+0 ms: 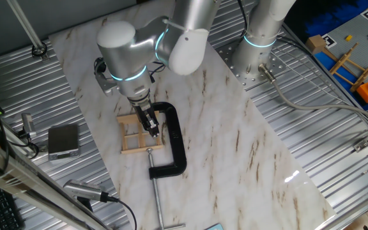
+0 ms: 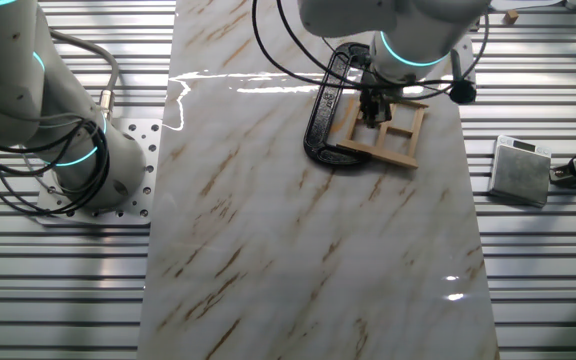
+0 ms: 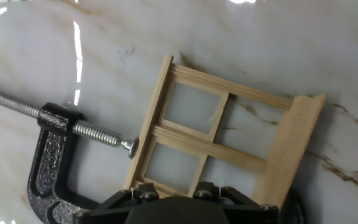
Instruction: Open a sliding window
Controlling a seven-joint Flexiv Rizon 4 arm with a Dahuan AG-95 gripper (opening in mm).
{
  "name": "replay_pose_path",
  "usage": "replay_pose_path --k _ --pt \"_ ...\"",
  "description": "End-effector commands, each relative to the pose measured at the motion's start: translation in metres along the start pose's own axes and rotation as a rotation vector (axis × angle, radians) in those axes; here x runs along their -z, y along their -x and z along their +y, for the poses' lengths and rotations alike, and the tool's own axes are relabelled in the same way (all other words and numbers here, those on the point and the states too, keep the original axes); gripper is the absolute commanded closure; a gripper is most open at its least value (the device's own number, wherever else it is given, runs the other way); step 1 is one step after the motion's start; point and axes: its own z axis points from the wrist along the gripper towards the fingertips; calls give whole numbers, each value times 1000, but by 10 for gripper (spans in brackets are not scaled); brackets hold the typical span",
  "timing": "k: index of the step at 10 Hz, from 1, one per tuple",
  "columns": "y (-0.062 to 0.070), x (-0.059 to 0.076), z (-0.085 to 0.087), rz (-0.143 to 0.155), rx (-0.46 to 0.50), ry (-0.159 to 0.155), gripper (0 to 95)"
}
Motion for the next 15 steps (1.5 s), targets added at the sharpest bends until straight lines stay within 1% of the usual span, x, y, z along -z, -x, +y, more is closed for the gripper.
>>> replay_pose_path --k 1,3,5,6,7,8,9,10,11,15 --pt "0 11 -4 9 33 -4 570" --pt "-3 21 -7 15 42 -14 570" --pt "-4 28 -9 14 58 -20 570" --pt "-4 35 -12 15 80 -26 570" --pt "-4 42 -14 16 103 -30 760" --pt "-5 49 -17 17 129 -49 760" --pt "-5 53 -19 20 146 -68 950" --pt "-6 60 -21 22 170 -76 950" --pt "-6 64 -22 24 175 -77 950" --pt "-6 64 -22 26 204 -90 950"
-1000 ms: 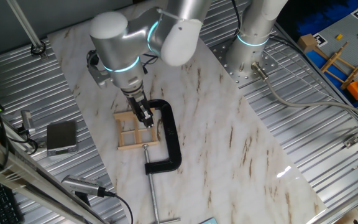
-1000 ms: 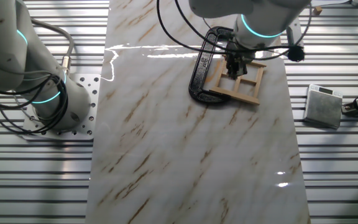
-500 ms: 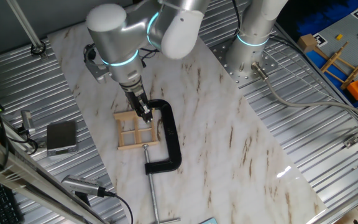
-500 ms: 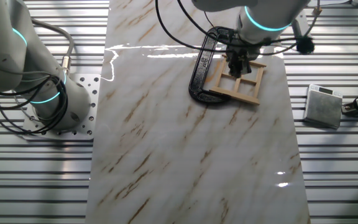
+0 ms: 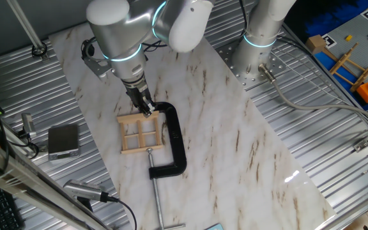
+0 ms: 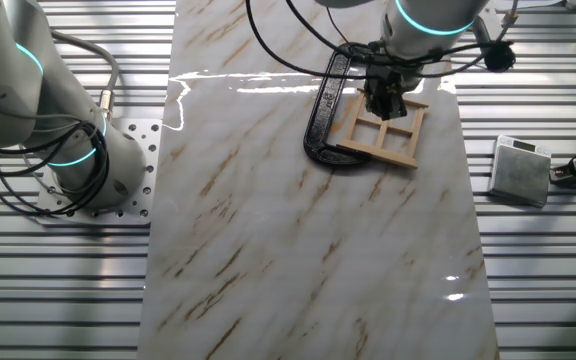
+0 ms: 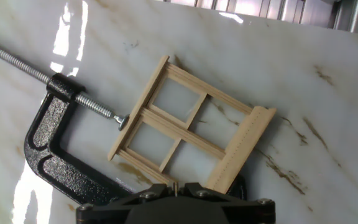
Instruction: Open a sliding window
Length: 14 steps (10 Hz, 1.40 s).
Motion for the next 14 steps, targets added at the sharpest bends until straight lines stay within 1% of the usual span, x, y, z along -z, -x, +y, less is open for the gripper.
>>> replay_pose_path --k 1,3,9,14 --pt "0 0 0 3 -4 -9 950" --pt "0 0 0 2 -27 -17 950" --pt "0 0 0 -4 -52 -40 950" --pt "0 0 0 -7 -51 -48 950"
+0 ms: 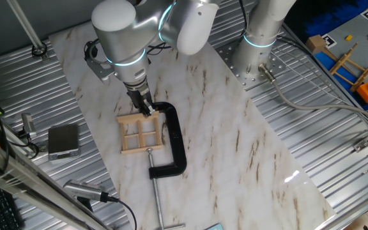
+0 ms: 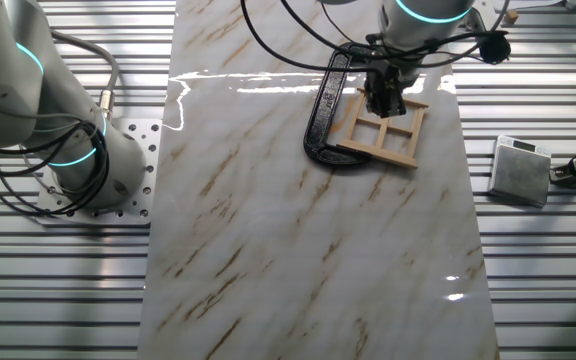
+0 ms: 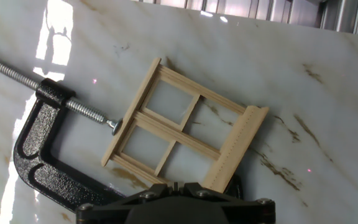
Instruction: Open a sliding window
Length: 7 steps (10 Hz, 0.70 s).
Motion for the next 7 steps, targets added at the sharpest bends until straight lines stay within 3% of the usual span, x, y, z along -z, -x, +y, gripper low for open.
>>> replay_pose_path --k 1,7 --pt "0 0 0 0 1 -1 950" --pt "0 0 0 0 8 -2 950"
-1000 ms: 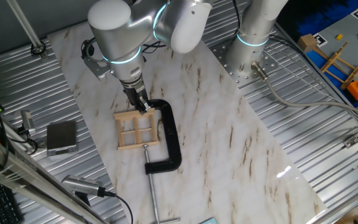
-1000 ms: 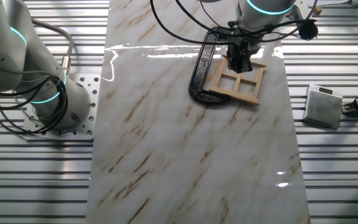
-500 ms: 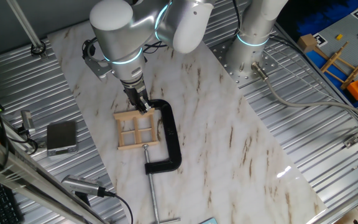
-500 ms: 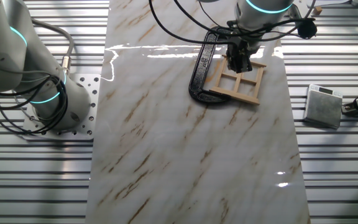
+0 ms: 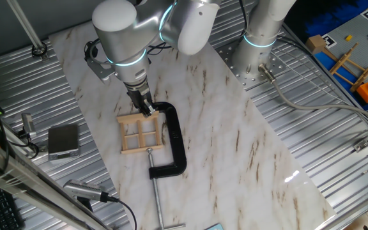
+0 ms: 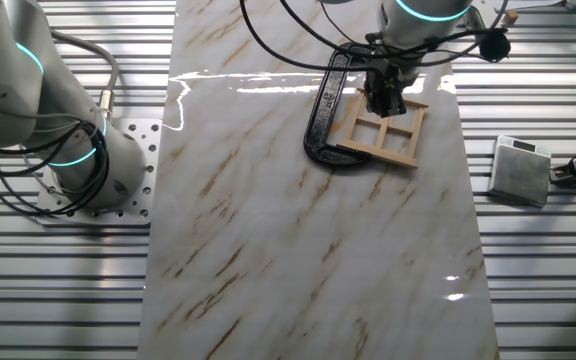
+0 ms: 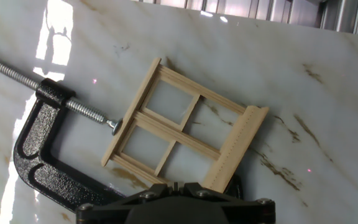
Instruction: Open a sliding window
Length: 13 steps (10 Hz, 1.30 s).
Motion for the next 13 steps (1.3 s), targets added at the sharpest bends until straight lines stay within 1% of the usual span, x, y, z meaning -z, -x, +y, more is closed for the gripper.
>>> replay_pose_path --k 1,6,10,13 --pt "0 0 0 0 0 -1 950" --pt "0 0 0 -3 -5 -1 950" --pt "-1 0 -3 1 7 -14 950" --pt "-3 -2 -20 5 49 -18 950"
